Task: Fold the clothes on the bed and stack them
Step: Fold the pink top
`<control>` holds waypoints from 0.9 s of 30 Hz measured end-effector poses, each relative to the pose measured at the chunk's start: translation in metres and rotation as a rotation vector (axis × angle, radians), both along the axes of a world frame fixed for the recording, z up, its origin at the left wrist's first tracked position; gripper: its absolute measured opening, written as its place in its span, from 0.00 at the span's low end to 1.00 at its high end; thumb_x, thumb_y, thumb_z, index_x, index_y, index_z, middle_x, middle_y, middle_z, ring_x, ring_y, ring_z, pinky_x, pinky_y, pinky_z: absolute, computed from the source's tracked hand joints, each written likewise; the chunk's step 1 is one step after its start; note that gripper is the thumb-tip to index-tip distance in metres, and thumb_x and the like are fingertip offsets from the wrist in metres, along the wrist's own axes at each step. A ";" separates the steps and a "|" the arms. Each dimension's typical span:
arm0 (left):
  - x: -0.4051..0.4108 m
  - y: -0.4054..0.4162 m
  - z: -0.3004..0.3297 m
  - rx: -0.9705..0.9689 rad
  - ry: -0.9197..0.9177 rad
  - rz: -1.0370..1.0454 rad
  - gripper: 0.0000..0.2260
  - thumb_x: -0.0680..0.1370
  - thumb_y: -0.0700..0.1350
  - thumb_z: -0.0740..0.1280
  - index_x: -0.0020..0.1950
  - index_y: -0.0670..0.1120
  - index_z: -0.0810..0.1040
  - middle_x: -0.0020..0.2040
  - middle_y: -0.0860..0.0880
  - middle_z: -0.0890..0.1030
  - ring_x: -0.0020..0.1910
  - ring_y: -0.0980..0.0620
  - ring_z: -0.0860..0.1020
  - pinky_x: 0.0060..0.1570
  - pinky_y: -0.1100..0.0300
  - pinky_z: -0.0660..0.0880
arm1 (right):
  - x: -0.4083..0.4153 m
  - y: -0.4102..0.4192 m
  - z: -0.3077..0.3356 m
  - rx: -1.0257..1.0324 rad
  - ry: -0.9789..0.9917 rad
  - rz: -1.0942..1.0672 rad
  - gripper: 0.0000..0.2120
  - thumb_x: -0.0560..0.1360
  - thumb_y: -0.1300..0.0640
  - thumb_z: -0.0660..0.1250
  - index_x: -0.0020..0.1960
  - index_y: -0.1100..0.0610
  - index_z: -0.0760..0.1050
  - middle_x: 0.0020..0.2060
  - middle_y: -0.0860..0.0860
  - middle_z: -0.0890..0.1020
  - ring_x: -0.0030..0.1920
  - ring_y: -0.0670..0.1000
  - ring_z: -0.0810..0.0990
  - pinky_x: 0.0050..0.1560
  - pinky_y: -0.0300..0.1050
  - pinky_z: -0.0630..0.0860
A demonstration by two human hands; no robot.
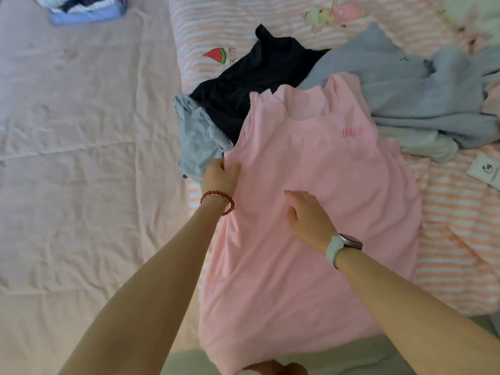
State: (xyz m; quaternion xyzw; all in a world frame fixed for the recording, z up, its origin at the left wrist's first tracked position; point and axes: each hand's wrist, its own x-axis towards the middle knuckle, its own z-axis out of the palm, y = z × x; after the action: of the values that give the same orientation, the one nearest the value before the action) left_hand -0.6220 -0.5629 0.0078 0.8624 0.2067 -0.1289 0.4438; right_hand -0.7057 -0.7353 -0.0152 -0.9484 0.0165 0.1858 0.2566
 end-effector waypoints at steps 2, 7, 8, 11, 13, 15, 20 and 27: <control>0.011 -0.004 0.006 -0.041 -0.165 0.049 0.13 0.78 0.42 0.61 0.34 0.49 0.64 0.31 0.54 0.67 0.30 0.59 0.67 0.29 0.70 0.64 | 0.022 -0.002 -0.004 0.013 -0.050 -0.039 0.22 0.77 0.64 0.56 0.70 0.59 0.65 0.64 0.58 0.71 0.64 0.60 0.68 0.64 0.52 0.66; 0.016 0.016 0.006 0.042 -0.192 0.139 0.05 0.78 0.41 0.59 0.44 0.47 0.65 0.36 0.55 0.69 0.36 0.56 0.70 0.39 0.63 0.63 | 0.060 -0.016 -0.008 0.009 -0.177 -0.124 0.23 0.72 0.60 0.54 0.65 0.63 0.70 0.60 0.61 0.74 0.60 0.64 0.72 0.59 0.55 0.68; 0.021 0.021 0.003 0.102 -0.156 0.120 0.03 0.77 0.41 0.61 0.47 0.46 0.67 0.40 0.54 0.71 0.40 0.53 0.70 0.41 0.62 0.63 | 0.066 -0.021 -0.008 0.010 -0.181 -0.134 0.24 0.71 0.59 0.53 0.65 0.63 0.71 0.59 0.62 0.75 0.59 0.64 0.72 0.59 0.55 0.69; 0.061 0.019 0.003 0.153 -0.219 0.032 0.10 0.74 0.42 0.64 0.55 0.42 0.72 0.50 0.51 0.71 0.45 0.52 0.71 0.45 0.61 0.66 | 0.090 -0.044 -0.008 0.011 -0.252 -0.194 0.22 0.72 0.59 0.52 0.62 0.64 0.73 0.55 0.62 0.77 0.56 0.65 0.74 0.56 0.57 0.72; 0.098 0.006 0.003 0.197 -0.230 -0.076 0.13 0.75 0.44 0.62 0.57 0.41 0.74 0.50 0.46 0.74 0.49 0.48 0.73 0.47 0.58 0.68 | 0.113 -0.063 -0.005 -0.019 -0.318 -0.220 0.22 0.73 0.58 0.52 0.60 0.65 0.74 0.53 0.63 0.77 0.55 0.65 0.75 0.56 0.57 0.73; 0.132 -0.011 -0.002 0.347 -0.202 -0.189 0.16 0.76 0.48 0.61 0.59 0.41 0.75 0.55 0.40 0.76 0.56 0.42 0.71 0.53 0.52 0.68 | 0.139 -0.084 0.002 -0.061 -0.364 -0.245 0.20 0.74 0.61 0.52 0.60 0.66 0.74 0.54 0.64 0.77 0.55 0.65 0.74 0.57 0.57 0.71; 0.188 -0.045 -0.010 0.641 -0.123 -0.443 0.23 0.77 0.56 0.60 0.68 0.46 0.69 0.68 0.44 0.66 0.66 0.42 0.62 0.63 0.47 0.60 | 0.200 -0.136 0.010 -0.217 -0.389 -0.135 0.18 0.75 0.66 0.54 0.63 0.63 0.73 0.58 0.62 0.76 0.56 0.66 0.72 0.56 0.60 0.71; 0.220 -0.040 -0.024 0.056 0.156 -0.401 0.13 0.78 0.48 0.63 0.36 0.43 0.69 0.34 0.46 0.68 0.35 0.50 0.68 0.36 0.60 0.65 | 0.280 -0.170 -0.010 -0.246 -0.138 -0.007 0.23 0.77 0.64 0.56 0.72 0.60 0.61 0.69 0.60 0.68 0.68 0.62 0.63 0.68 0.57 0.61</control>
State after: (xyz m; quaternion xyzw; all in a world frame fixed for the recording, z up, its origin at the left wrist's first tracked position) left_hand -0.4019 -0.6026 -0.0161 0.8857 0.0684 -0.2751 0.3677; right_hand -0.4262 -0.9058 -0.0249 -0.9831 0.0246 0.1159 0.1395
